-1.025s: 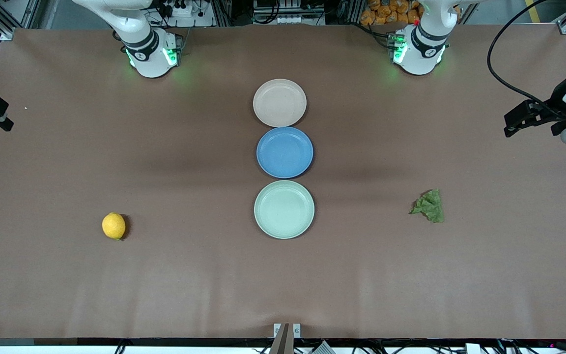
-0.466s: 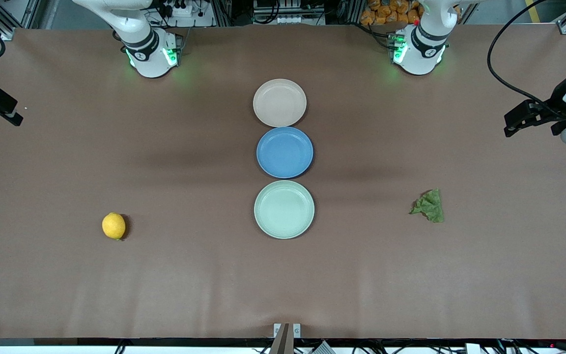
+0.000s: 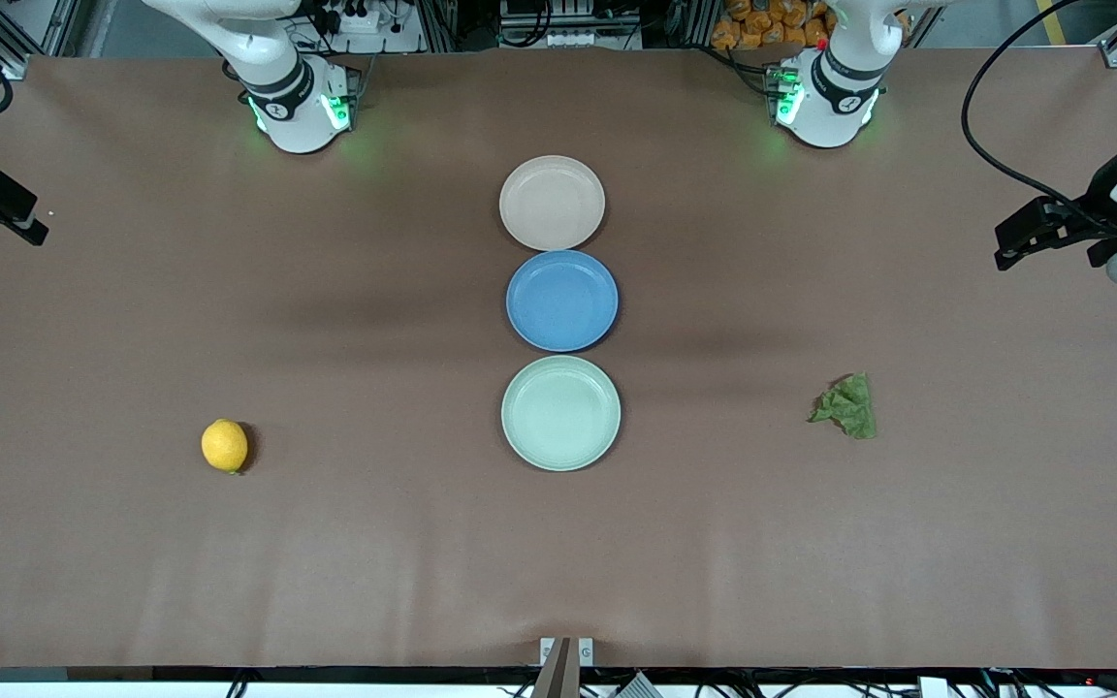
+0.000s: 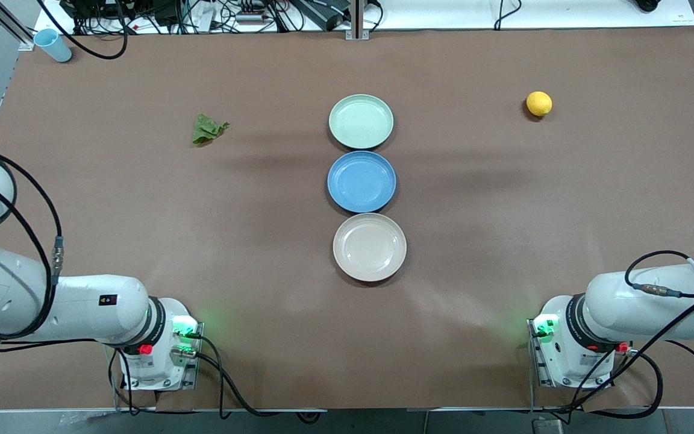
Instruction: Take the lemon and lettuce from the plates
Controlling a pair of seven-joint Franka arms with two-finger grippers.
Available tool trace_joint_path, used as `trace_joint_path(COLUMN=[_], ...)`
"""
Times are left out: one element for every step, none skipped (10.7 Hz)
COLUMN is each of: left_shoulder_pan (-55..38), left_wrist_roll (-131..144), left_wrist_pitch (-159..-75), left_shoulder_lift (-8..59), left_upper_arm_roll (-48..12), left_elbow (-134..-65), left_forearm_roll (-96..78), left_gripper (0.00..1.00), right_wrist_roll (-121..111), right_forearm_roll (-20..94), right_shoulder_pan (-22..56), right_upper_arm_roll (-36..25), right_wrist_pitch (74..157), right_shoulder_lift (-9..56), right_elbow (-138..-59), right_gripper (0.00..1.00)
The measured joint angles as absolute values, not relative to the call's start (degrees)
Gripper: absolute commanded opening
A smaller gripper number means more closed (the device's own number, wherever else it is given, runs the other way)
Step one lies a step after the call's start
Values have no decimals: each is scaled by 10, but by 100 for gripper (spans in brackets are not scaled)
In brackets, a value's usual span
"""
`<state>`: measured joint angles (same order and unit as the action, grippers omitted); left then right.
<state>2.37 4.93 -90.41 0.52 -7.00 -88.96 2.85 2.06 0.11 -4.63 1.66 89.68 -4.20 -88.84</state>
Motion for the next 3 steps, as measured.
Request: trace_joint_path(left_shoulder_pan=[24,24,24], left_wrist_roll=[49,49,49], left_wrist_pitch=[-904,-904,-904], left_shoulder_lift=[5,5,5], left_upper_arm_roll=[-70,-70,-70], left_elbow=[-890,-890,-890], left_forearm_roll=[29,29,29], left_gripper=[100,100,100], right_wrist_roll=[21,21,21], right_forearm_roll=[1,1,1], right_shoulder_pan=[-46,-46,-46], right_upper_arm_roll=[17,17,17], right_wrist_pitch=[896,896,895], right_shoulder_lift=[-42,-42,-42], right_elbow=[-888,-888,-888], right_gripper=[100,100,100])
